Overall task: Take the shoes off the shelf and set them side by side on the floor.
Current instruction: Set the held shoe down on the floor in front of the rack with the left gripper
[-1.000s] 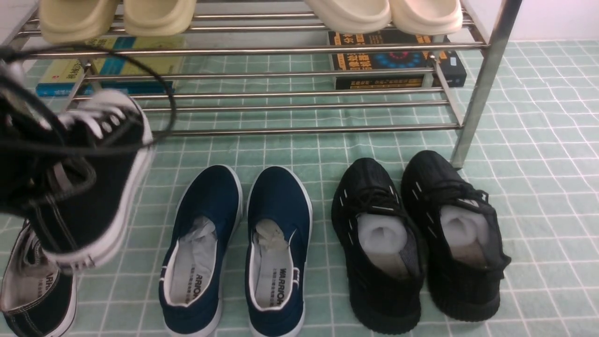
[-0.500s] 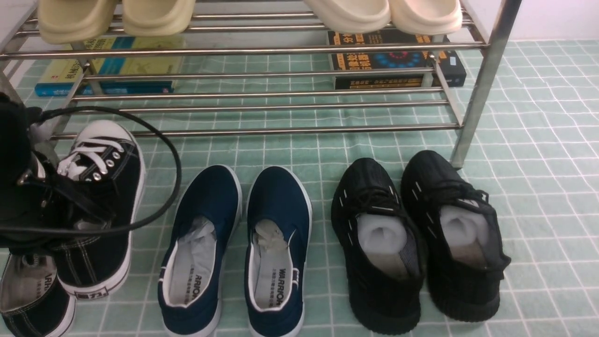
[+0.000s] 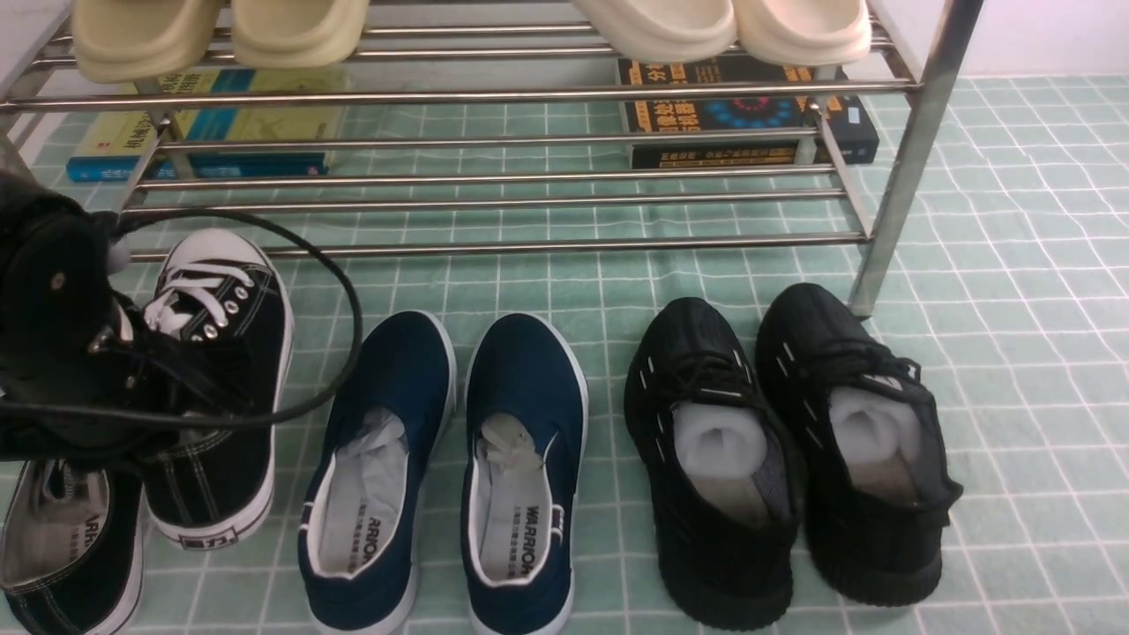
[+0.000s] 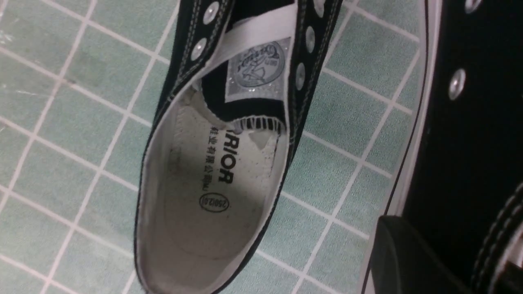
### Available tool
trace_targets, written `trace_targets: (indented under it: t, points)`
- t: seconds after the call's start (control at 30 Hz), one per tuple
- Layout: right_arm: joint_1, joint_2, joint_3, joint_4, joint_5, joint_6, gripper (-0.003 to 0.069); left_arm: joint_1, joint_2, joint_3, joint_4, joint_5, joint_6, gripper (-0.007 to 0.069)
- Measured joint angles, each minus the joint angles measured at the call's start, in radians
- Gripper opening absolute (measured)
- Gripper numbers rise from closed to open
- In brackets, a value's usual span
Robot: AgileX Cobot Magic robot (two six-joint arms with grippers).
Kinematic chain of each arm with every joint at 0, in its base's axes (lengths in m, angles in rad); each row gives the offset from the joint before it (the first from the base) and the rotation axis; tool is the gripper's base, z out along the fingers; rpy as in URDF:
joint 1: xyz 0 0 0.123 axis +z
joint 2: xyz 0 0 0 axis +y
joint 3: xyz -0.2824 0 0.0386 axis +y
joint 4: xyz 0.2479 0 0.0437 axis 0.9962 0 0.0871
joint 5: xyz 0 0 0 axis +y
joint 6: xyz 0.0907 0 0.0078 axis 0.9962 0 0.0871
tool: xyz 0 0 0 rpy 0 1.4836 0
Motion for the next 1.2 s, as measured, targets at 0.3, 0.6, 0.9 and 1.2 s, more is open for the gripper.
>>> trace_targets:
  t: [0.3, 0.6, 0.9, 1.2]
  points:
    - [0.0, 0.0, 0.0, 0.0, 0.0, 0.0, 0.0239, 0.0, 0.096, 0.0, 0.032, -0.039, 0.001, 0.0048]
    - [0.0, 0.0, 0.0, 0.0, 0.0, 0.0, 0.0239, -0.019, 0.129, -0.006, 0.057, -0.065, 0.039, 0.0214]
    - [0.0, 0.0, 0.0, 0.0, 0.0, 0.0, 0.0239, -0.091, -0.046, -0.038, 0.069, 0.116, 0.16, 0.0308]
    - [0.0, 0.0, 0.0, 0.0, 0.0, 0.0, 0.0239, -0.195, -0.449, -0.011, -0.016, 0.313, 0.378, 0.0017]
